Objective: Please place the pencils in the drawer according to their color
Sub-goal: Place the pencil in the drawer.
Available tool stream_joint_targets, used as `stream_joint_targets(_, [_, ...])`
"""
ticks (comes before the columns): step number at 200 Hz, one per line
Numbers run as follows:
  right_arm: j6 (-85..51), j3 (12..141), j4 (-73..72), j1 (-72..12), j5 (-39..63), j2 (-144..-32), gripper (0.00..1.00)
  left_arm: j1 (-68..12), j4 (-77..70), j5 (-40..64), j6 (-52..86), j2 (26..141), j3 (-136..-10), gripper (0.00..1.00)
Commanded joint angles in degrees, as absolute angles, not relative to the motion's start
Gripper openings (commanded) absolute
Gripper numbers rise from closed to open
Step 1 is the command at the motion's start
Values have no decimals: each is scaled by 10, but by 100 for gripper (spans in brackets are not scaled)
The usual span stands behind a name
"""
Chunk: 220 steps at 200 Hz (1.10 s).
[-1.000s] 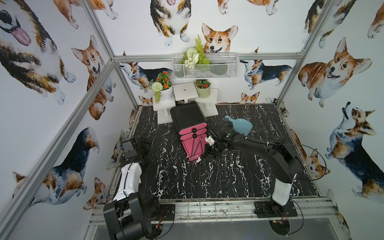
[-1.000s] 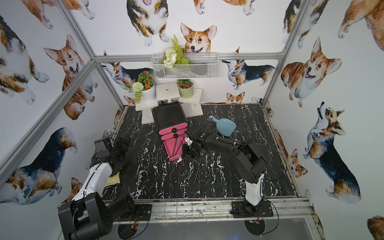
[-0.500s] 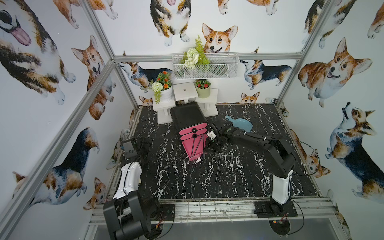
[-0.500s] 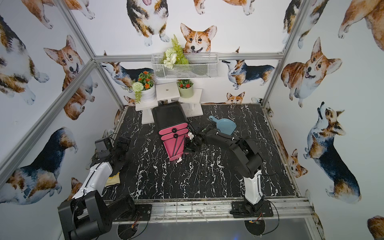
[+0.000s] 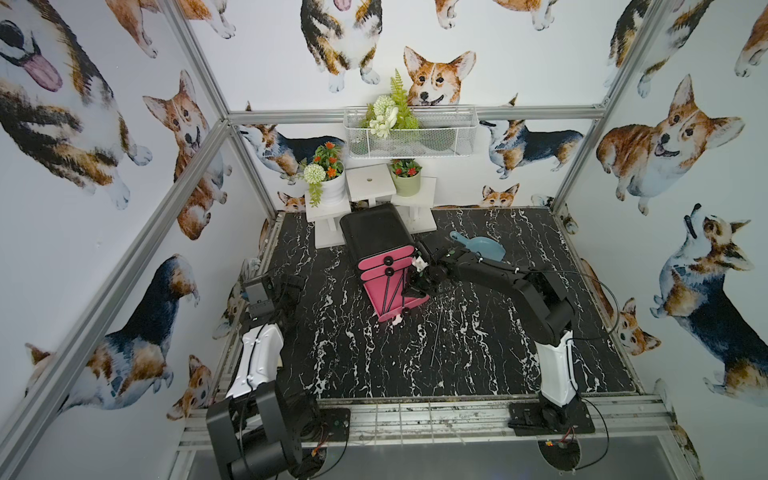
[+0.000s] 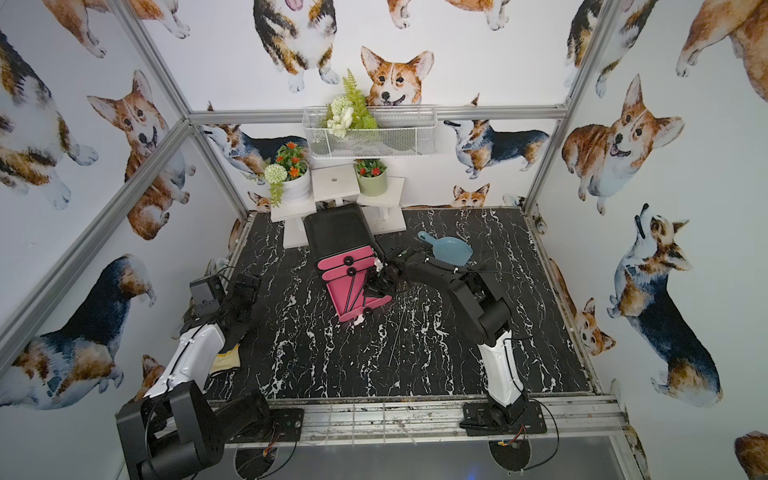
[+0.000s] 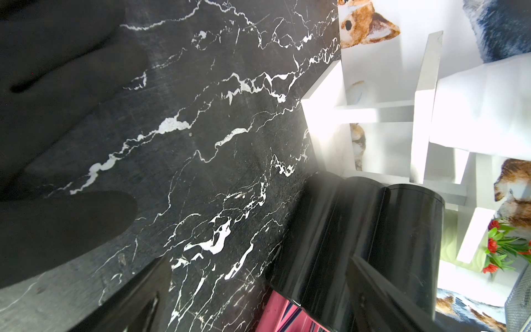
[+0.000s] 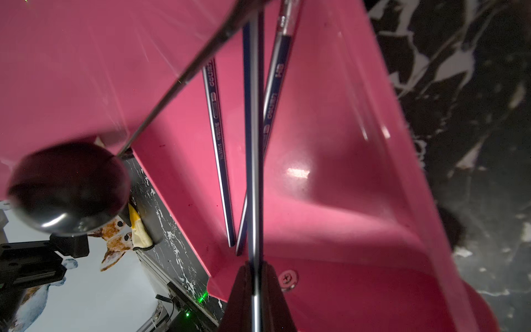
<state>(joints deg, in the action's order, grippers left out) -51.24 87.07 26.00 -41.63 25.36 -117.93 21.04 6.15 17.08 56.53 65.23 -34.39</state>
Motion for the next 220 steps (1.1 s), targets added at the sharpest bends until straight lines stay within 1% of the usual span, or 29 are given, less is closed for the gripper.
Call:
stream_joint_targets(1, [-504,878,228,-421,246,-1174,20,211,56,174,558,650,-350,100])
stream_joint_targets(44, [-496,868,220,-428,249,-1158,24,211,54,175,559,655,-351,100])
stream_joint_targets(67, [-484,864,233,-431,244,-1149,24,211,54,178,560,653,-352,100])
stream_joint_targets(82, [-468,854,253,-433,222,-1130,23,211,57,176,558,650,-352,100])
stream_joint_targets(98, [-452,835,291,-439,166,-1097,22,211,60,175,556,647,-355,100])
stream_joint_targets(127, [-437,787,389,-474,-6,-1027,24,211,61,176,559,647,-354,100])
stream_joint_targets(145, [-459,743,424,-500,-55,-994,27,211,57,177,561,645,-351,100])
stream_joint_targets(182, [-525,653,434,-547,-50,-957,36,211,57,177,562,642,-351,100])
stream_joint_targets(207, [-529,649,445,-554,-34,-970,41,211,56,177,561,646,-352,100])
stream_joint_targets(220, [-523,650,439,-554,-13,-984,41,211,56,178,562,647,-352,100])
